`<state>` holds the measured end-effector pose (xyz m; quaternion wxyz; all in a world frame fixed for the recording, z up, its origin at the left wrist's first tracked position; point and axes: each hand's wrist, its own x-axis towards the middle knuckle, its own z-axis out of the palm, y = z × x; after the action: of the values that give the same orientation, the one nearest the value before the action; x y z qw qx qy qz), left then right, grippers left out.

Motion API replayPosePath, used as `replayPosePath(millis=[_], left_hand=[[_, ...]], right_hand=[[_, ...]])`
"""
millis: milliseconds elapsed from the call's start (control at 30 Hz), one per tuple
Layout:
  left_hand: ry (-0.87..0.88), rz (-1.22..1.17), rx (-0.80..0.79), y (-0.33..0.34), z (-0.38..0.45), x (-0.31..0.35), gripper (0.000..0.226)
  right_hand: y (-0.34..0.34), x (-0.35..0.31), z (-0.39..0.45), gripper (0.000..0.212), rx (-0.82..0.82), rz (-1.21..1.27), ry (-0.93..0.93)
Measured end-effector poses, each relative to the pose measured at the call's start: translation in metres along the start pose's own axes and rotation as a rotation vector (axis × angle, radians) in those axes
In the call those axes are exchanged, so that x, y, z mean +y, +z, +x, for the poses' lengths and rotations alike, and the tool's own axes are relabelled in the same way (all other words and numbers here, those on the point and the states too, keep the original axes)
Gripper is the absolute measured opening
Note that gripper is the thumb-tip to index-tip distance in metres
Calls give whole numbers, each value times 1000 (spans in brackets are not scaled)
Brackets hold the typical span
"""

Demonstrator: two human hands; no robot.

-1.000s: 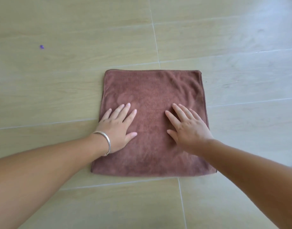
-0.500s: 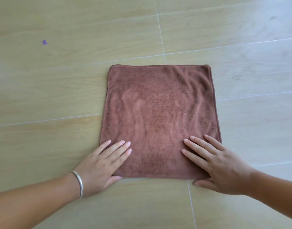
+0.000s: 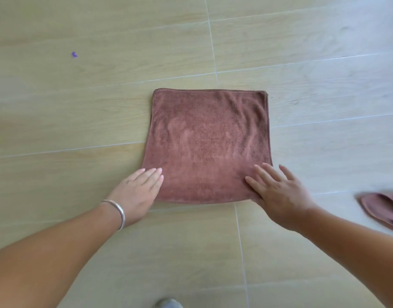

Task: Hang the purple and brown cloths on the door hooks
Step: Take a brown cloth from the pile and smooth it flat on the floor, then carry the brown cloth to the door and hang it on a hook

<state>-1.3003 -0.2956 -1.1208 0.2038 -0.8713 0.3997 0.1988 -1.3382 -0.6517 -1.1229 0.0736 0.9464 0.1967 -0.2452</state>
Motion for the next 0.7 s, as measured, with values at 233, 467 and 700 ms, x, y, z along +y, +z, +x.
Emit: replayPosePath(millis=[233, 467, 700], left_hand=[[-165, -51, -157, -102, -65, -22, 59], [-285, -184, -127, -233, -146, -66, 56], [-337, -448, 22, -400, -255, -126, 51]], right_hand=[[-114, 15, -61, 67, -33, -4, 90], [-257, 22, -133, 51, -10, -14, 124], [-446, 22, -218, 53, 91, 114, 188]])
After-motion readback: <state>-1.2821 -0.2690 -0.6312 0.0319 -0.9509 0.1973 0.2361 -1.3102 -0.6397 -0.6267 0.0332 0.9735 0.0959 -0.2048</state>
